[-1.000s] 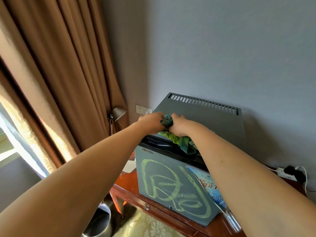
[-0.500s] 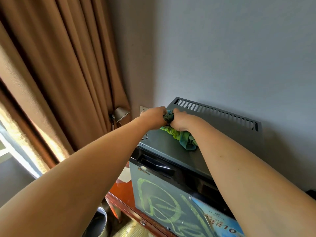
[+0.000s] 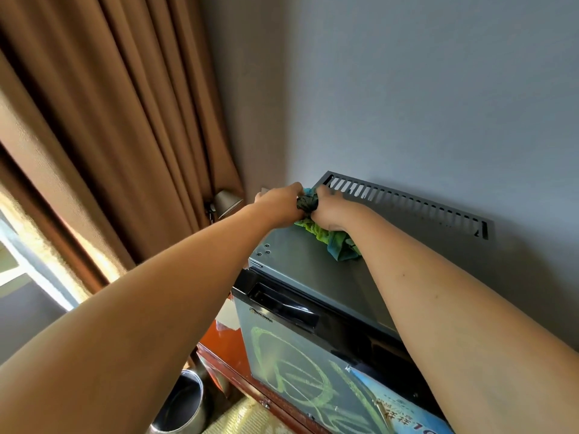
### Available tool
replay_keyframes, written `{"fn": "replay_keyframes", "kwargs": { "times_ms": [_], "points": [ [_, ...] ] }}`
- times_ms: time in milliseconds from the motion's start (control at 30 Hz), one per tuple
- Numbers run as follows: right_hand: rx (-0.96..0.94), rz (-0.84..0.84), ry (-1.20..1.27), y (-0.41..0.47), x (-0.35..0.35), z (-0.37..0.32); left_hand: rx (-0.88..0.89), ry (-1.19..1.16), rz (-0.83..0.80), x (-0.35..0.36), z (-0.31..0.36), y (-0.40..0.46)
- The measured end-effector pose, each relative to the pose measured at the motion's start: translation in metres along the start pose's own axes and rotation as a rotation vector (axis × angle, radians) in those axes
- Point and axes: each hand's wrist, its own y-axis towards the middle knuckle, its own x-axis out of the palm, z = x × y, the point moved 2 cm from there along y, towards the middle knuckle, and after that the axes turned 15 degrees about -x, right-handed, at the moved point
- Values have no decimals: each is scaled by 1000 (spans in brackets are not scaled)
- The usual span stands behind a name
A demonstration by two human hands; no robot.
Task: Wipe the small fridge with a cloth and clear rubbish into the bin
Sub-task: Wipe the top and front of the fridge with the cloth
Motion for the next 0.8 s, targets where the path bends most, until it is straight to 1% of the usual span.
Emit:
{"fn": "replay_keyframes", "kwargs": {
  "times_ms": [367,600,800],
  "points": [
    [-19,-2,13,-67,29,-35,29,-21,-50,-7,-33,-84],
    [-29,-5,12,-108,48,-59,44,-24,-16,-9,-58,-128],
    [-42,-4,-3,-115,52,-68,81,-27,14,-9,-67,-135]
  ]
}}
